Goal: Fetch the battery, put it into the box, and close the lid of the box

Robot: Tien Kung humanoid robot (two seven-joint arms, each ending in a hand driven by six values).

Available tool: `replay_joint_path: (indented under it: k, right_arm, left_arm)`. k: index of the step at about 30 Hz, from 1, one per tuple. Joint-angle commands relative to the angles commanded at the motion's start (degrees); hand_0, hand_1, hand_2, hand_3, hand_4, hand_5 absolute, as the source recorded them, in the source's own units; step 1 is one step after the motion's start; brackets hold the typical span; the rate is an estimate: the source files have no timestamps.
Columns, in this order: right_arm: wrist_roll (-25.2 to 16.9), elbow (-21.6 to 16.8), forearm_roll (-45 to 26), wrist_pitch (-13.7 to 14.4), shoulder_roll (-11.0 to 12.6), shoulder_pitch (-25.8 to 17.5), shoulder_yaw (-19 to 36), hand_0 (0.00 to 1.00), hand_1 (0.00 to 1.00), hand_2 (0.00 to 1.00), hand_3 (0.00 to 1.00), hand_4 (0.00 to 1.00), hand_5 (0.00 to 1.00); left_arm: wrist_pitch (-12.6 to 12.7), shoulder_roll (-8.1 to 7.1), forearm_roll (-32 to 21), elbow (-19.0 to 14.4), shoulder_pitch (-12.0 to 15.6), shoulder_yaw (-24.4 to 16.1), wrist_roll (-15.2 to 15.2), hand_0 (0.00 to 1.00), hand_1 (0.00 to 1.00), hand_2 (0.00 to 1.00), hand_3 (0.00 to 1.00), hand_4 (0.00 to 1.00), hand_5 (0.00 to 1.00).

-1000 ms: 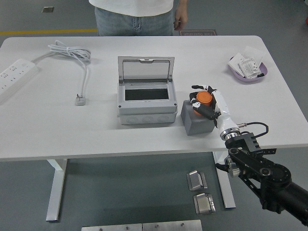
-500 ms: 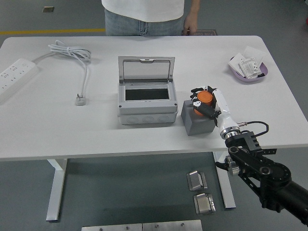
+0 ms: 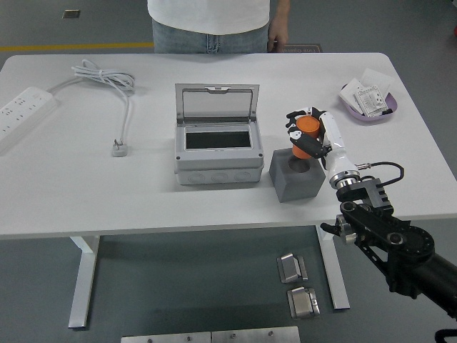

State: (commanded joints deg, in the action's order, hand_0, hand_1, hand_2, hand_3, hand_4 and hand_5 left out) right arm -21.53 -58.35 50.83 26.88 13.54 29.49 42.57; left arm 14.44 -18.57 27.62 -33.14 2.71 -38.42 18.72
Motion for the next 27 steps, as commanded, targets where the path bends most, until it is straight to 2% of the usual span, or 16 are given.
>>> replay_joint_path:
  k: [4, 7, 8, 12, 13, 18, 19, 20, 25, 27]
  right_arm:
    - [3.9, -1.6, 5.3, 3.5, 0.4, 3.7, -2.7, 0.455, 0.412, 0.280, 0.230, 0.002, 0.002]
    - [9.0, -2.7, 11.6, 6.4, 0.5, 7.1, -5.1, 0.455, 0.413, 0.281, 0.232, 0.002, 0.002]
    - [10.7, -2.7, 13.5, 6.5, 0.4, 8.4, -5.9, 0.455, 0.413, 0.281, 0.232, 0.002, 0.002]
    - [18.9, -2.1, 22.3, 2.9, -0.4, 13.2, -9.1, 0.455, 0.413, 0.281, 0.232, 0.002, 0.002]
    - [21.2, -1.6, 24.7, 1.5, -0.8, 14.6, -10.2, 0.346, 0.351, 0.272, 0.227, 0.002, 0.002]
    - [29.9, 1.1, 33.8, -3.8, -2.7, 19.5, -13.5, 0.346, 0.351, 0.272, 0.227, 0.002, 0.002]
    - [31.7, 2.0, 35.6, -5.1, -3.5, 20.2, -14.0, 0.282, 0.294, 0.263, 0.224, 0.002, 0.002]
    - [33.0, 2.6, 36.9, -5.9, -4.0, 20.6, -14.4, 0.282, 0.294, 0.263, 0.224, 0.002, 0.002]
    - [39.2, 5.7, 41.8, -7.9, -6.8, 21.9, -15.5, 0.275, 0.282, 0.262, 0.223, 0.002, 0.002]
    - [40.3, 6.8, 41.8, -8.1, -7.7, 22.3, -16.3, 0.275, 0.282, 0.262, 0.223, 0.002, 0.002]
  left_arm:
    - [0.0, -0.10, 0.2, -0.1, 0.1, -0.2, 0.3, 0.681, 0.708, 0.590, 0.606, 0.363, 0.002]
    - [0.1, -0.31, 0.2, -0.1, 0.3, -0.3, 0.4, 0.681, 0.707, 0.591, 0.606, 0.364, 0.002]
    - [0.1, -0.42, 0.3, -0.1, 0.3, -0.3, 0.5, 0.681, 0.707, 0.591, 0.606, 0.364, 0.002]
    - [0.2, -0.87, 0.5, -0.1, 0.5, -0.6, 0.7, 0.681, 0.707, 0.591, 0.606, 0.364, 0.002]
    - [0.3, -1.01, 0.6, -0.2, 0.6, -0.6, 0.9, 0.683, 0.707, 0.590, 0.606, 0.363, 0.002]
    - [0.4, -1.34, 1.5, -0.3, 0.9, -1.3, 1.9, 0.683, 0.707, 0.590, 0.606, 0.363, 0.002]
    - [0.4, -1.40, 1.7, -0.3, 0.9, -1.5, 2.2, 0.682, 0.707, 0.590, 0.606, 0.363, 0.002]
    - [0.4, -1.44, 1.9, -0.4, 1.0, -1.7, 2.3, 0.682, 0.707, 0.590, 0.606, 0.363, 0.002]
    - [0.4, -1.61, 2.5, -0.4, 1.0, -2.0, 2.9, 0.683, 0.707, 0.590, 0.605, 0.362, 0.002]
    - [0.3, -1.69, 2.6, -0.4, 1.0, -2.1, 2.9, 0.683, 0.707, 0.590, 0.605, 0.362, 0.002]
